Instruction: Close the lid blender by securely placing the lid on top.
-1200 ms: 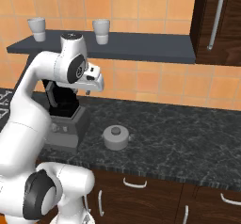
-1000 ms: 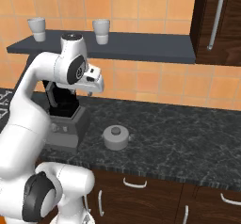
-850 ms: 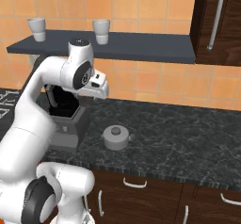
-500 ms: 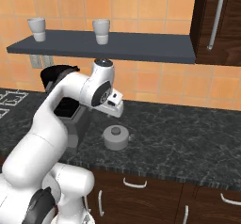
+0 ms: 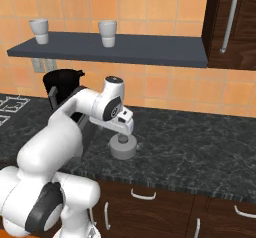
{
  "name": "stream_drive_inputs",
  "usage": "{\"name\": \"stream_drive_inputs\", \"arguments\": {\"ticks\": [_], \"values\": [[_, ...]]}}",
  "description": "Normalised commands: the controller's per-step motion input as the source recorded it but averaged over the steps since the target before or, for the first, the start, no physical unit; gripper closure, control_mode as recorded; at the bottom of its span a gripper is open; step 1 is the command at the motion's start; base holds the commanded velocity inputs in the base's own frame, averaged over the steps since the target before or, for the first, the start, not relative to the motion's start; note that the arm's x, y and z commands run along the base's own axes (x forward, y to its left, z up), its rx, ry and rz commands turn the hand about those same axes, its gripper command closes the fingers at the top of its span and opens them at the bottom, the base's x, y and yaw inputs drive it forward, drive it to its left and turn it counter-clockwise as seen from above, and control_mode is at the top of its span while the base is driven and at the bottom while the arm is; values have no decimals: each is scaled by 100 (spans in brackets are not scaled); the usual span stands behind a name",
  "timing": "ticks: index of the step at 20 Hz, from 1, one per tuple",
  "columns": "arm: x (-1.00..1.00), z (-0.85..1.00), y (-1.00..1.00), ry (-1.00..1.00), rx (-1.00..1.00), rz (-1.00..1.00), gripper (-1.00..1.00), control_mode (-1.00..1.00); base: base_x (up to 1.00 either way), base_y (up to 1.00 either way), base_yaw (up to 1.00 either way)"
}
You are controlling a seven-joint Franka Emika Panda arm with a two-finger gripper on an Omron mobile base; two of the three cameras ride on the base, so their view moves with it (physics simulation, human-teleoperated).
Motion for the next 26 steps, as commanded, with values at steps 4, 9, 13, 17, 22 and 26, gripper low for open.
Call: {"name": "stream_drive_inputs", "arguments": {"ticks": [4, 9, 13, 17, 22, 26], "values": [[42, -43, -13, 10, -2, 4, -100, -100, 0, 0, 0], [36, -36, -13, 4, -2, 4, -100, -100, 0, 0, 0], [36, -32, -4, 4, 0, 3, -100, -100, 0, 0, 0], [32, -22, -12, 4, 0, 6, -100, -100, 0, 0, 0], [12, -29, 0, 0, -3, 1, -100, -100, 0, 0, 0], [15, -20, 0, 0, 0, 2, -100, -100, 0, 0, 0]]}}
